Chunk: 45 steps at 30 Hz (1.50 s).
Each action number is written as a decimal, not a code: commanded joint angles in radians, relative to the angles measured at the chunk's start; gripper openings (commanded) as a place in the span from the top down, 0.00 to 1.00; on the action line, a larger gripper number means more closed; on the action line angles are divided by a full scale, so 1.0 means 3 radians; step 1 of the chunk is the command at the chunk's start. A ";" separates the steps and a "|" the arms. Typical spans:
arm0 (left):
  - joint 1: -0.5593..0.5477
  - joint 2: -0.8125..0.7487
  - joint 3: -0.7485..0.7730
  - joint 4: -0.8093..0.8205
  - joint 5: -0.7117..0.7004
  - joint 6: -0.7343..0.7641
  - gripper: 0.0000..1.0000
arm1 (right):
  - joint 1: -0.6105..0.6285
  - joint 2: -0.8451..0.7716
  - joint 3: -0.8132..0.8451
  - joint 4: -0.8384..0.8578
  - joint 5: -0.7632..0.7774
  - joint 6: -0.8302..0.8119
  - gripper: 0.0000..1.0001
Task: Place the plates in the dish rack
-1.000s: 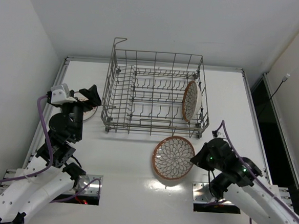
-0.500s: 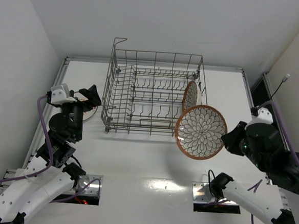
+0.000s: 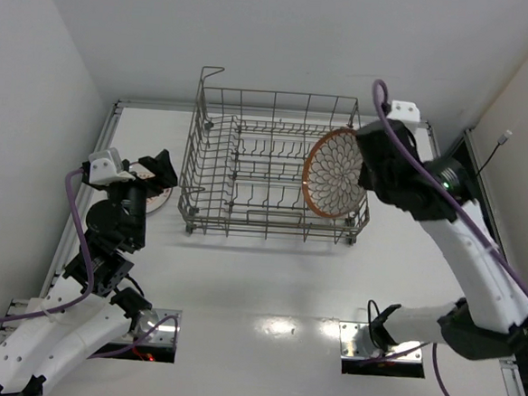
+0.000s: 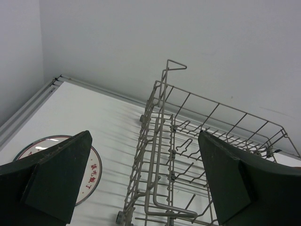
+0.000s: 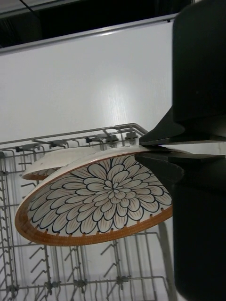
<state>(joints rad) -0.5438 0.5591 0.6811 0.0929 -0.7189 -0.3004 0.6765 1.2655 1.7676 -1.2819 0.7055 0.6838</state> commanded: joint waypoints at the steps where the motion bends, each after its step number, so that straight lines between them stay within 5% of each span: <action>1: -0.0023 -0.0023 -0.0015 0.0120 -0.0033 -0.0006 0.05 | -0.0010 0.0301 0.0433 0.0515 0.0481 -0.0147 1.00; 16: -0.0023 -0.0023 -0.0015 0.0120 -0.0033 -0.0006 0.05 | -0.0010 0.1580 0.1297 0.0270 0.1252 -0.0382 1.00; 45: -0.0023 -0.0023 -0.0046 0.0151 -0.0002 -0.0006 0.05 | -0.0046 0.2015 0.0714 0.0648 0.2009 -0.0924 1.00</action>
<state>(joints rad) -0.5438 0.5591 0.6716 0.0959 -0.7219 -0.3004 0.6510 1.8851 1.9850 -1.1477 1.1332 0.4370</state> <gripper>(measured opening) 0.952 0.040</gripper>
